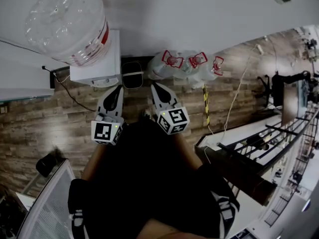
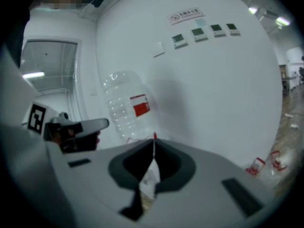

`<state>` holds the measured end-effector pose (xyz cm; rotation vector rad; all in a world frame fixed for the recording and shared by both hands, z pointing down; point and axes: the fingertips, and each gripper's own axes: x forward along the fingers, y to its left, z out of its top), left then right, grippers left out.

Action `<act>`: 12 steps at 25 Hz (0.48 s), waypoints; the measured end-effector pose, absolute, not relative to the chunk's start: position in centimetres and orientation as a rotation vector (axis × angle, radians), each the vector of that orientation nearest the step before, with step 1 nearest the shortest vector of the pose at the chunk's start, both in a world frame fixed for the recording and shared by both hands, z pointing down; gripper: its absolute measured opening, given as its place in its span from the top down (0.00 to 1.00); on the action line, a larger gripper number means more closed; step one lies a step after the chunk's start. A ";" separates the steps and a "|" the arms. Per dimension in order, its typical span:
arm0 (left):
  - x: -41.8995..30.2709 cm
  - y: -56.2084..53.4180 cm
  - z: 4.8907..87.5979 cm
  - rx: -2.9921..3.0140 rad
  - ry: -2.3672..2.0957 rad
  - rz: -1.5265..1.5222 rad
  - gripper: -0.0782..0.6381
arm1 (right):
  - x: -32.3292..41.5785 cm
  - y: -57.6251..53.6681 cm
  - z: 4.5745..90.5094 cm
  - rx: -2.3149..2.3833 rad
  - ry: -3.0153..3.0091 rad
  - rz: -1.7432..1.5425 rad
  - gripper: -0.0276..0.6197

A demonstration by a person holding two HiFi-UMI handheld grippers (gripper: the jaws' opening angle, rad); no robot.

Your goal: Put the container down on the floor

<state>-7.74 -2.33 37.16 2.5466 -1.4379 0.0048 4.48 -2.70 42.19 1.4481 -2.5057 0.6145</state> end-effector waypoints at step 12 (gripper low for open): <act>-7.1 -1.7 37.8 2.563 -1.397 0.027 0.85 | 3.1 -0.1 41.7 1.451 -2.549 0.578 0.91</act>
